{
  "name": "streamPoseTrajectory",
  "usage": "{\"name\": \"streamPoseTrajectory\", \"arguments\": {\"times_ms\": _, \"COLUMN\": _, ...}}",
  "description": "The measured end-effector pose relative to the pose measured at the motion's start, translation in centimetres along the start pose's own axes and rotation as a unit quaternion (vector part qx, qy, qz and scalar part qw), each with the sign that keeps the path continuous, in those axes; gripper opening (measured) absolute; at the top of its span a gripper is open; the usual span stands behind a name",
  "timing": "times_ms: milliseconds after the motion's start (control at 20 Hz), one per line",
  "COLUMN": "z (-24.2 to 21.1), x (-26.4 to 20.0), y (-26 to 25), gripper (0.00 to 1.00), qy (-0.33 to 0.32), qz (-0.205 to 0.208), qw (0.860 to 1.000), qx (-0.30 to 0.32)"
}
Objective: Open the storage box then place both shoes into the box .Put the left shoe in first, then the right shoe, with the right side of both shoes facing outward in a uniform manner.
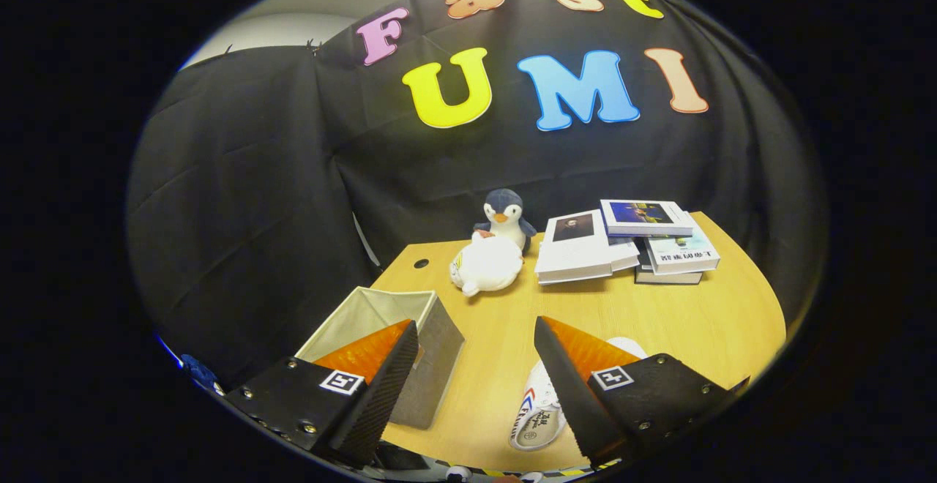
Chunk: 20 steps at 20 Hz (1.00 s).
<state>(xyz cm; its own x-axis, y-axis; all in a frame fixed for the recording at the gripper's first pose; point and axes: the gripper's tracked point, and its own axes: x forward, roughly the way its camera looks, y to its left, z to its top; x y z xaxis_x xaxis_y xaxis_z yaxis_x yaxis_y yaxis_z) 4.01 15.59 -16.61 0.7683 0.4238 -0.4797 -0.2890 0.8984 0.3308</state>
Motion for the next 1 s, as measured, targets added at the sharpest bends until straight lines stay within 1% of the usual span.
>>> {"name": "streamPoseTrajectory", "arguments": {"times_ms": 200, "z": -2.2, "x": 0.6, "y": -2.7, "gripper": 0.98, "qy": 0.026, "qz": -0.017, "qw": 1.0, "qx": -0.002}}
{"name": "streamPoseTrajectory", "arguments": {"times_ms": 550, "z": -7.0, "x": 2.3, "y": -6.1, "gripper": 0.98, "qy": 0.079, "qz": -0.033, "qw": 0.996, "qx": 0.004}}
{"name": "streamPoseTrajectory", "arguments": {"times_ms": 800, "z": -9.9, "x": 2.9, "y": -7.9, "gripper": 0.98, "qy": 0.117, "qz": -0.039, "qw": 0.992, "qx": 0.015}}
{"name": "streamPoseTrajectory", "arguments": {"times_ms": 1000, "z": -12.8, "x": 3.6, "y": -9.2, "gripper": 0.98, "qy": 0.155, "qz": -0.048, "qw": 0.987, "qx": 0.007}}
